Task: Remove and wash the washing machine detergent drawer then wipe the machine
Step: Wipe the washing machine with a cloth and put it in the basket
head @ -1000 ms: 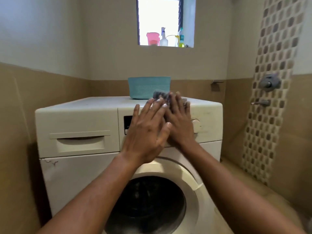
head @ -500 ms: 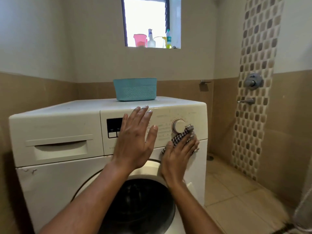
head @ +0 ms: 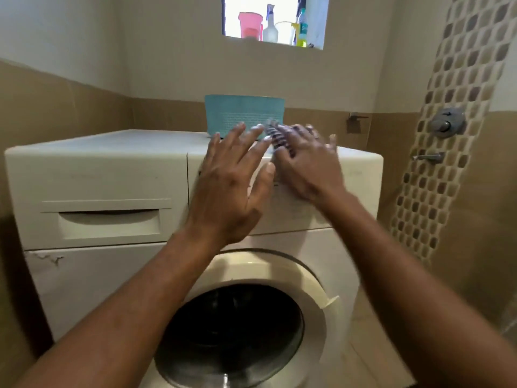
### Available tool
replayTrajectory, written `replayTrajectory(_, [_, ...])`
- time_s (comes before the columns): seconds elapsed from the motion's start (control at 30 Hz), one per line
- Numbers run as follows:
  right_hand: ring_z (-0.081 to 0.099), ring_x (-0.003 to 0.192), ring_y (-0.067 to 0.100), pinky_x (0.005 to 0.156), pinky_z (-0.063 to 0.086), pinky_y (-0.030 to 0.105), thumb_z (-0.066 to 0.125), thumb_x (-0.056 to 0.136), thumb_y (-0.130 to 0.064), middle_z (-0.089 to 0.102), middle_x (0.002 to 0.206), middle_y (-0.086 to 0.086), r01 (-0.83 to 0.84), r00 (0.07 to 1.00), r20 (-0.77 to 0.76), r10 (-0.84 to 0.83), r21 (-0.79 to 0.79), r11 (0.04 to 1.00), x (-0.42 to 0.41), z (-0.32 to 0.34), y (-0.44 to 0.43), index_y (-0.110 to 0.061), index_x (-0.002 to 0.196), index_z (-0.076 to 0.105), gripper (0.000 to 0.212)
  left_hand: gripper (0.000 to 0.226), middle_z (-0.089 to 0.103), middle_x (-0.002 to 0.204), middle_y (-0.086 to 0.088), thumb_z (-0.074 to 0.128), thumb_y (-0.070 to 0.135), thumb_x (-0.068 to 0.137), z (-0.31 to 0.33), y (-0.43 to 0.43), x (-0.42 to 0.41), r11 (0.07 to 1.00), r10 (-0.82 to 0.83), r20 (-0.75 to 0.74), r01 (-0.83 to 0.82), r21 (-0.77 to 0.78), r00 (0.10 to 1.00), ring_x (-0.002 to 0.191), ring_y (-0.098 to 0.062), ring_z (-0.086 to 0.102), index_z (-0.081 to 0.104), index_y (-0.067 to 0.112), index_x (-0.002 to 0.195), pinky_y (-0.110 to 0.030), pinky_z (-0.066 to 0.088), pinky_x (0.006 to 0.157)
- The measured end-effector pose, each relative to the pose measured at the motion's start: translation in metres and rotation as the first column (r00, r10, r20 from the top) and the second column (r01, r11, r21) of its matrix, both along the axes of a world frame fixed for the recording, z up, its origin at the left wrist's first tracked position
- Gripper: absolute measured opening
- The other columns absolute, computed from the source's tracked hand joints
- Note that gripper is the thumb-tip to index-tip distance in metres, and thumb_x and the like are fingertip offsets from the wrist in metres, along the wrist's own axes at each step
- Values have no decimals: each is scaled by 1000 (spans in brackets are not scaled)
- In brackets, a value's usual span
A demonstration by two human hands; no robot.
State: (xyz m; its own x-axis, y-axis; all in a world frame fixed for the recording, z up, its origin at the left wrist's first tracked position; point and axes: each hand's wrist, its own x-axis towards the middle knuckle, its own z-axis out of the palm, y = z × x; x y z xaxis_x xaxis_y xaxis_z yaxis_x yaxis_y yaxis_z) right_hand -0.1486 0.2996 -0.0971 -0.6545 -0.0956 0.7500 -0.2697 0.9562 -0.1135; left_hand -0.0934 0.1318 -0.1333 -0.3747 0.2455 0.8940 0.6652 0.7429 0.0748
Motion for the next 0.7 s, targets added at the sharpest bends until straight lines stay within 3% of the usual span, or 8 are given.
replayTrajectory(0.1, [43,132,21,109,31,48,30,94,-63,48,146,-3,110,907,414,-71,-71,991,-10,46,61,-35,134,55,54,54,47,156,-8,36,40,102,36,3,-10,997,13,84,-7,-71,996,150,-26,33,53,12,145,-48,20,124])
replayTrajectory(0.13, [50,123,21,98,42,40,33,93,-65,53,142,-3,177,874,478,-93,-134,975,-10,54,80,-34,133,57,56,54,47,156,-7,37,41,102,49,6,-13,994,4,143,13,-112,990,149,-26,33,52,13,146,-46,20,125])
replayTrajectory(0.2, [56,114,23,76,44,29,35,91,-68,57,137,-2,295,836,538,-107,-277,914,-9,64,103,-33,134,56,60,55,44,158,-5,36,44,102,77,11,-18,981,-10,269,62,-186,963,150,-24,32,51,15,147,-43,20,124])
replayTrajectory(0.3, [49,124,30,89,40,37,33,95,-55,51,142,5,348,771,608,-191,-151,925,-21,71,96,-35,138,50,51,55,32,164,0,31,48,104,107,7,-28,974,30,440,71,-213,897,153,-18,23,44,21,151,-42,14,126])
replayTrajectory(0.37, [42,131,30,104,31,46,31,95,-49,45,146,8,286,755,621,-210,-23,958,-28,75,60,-37,141,43,49,55,22,168,4,29,49,106,120,-6,-34,973,108,551,27,-231,828,155,-14,14,36,25,155,-42,8,127])
replayTrajectory(0.5, [24,143,31,116,16,51,22,95,-60,28,157,11,117,719,679,-148,91,989,-32,74,-49,-27,153,25,67,63,16,169,5,28,52,105,134,-52,-35,975,208,697,-86,-206,687,156,-11,9,20,24,161,-44,4,127])
replayTrajectory(0.6, [7,149,32,120,2,52,24,97,-55,11,162,13,-65,689,725,-21,90,994,-27,77,-139,-23,156,11,68,63,10,170,5,29,50,106,146,-103,-23,962,268,774,-199,-186,573,156,-12,4,14,24,162,-43,1,127])
replayTrajectory(0.7, [2,150,33,121,0,49,36,98,-48,6,163,13,-296,658,740,139,85,951,-23,84,-226,-24,157,5,71,62,6,171,7,27,49,106,149,-157,-6,933,296,818,-335,-135,493,156,-11,1,13,26,162,-42,0,127])
